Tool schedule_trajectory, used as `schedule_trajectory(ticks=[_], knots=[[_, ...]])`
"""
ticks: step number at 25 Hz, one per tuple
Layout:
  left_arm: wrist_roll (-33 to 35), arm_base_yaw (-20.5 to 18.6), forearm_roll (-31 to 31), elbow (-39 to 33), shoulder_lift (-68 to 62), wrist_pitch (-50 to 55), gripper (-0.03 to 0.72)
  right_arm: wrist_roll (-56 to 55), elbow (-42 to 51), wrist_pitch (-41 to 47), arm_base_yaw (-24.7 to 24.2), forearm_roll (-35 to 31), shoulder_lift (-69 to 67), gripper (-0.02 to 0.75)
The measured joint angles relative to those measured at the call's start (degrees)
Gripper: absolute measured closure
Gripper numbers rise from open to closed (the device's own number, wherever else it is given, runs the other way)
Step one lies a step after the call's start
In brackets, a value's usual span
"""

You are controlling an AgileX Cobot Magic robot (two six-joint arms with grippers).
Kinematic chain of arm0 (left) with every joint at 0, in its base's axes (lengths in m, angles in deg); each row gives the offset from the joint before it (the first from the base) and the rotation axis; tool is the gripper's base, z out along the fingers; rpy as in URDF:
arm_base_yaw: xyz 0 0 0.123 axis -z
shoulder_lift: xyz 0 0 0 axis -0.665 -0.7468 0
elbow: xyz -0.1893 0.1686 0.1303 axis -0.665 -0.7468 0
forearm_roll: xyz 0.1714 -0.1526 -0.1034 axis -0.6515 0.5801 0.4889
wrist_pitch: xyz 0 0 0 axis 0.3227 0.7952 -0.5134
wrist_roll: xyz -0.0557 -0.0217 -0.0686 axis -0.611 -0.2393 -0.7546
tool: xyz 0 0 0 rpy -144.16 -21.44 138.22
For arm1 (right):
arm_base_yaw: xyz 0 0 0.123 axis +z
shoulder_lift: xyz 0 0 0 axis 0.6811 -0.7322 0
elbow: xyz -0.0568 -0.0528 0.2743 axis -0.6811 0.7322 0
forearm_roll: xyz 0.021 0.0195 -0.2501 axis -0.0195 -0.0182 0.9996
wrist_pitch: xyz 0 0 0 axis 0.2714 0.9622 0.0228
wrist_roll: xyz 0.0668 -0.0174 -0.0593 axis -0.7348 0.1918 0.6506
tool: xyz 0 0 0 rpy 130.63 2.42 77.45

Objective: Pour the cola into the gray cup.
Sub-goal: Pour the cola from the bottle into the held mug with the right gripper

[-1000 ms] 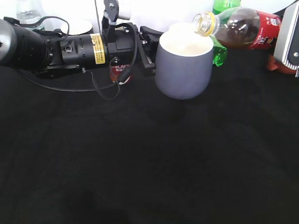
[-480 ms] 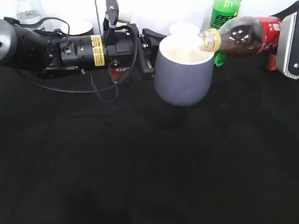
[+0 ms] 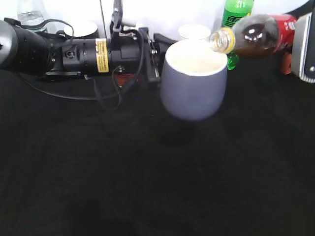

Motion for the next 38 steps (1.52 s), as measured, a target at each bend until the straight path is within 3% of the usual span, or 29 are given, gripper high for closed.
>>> schedule_trajectory(ticks=[31, 38], knots=[[-1.1, 0.0, -0.9, 0.0, -1.1, 1.7, 0.641, 4.5, -0.2, 0.4, 0.0, 0.3, 0.0, 0.344], [-1.1, 0.0, -3.7, 0.0, -1.1, 3.0, 0.641, 4.6, -0.2, 0.5, 0.0, 0.3, 0.0, 0.344]])
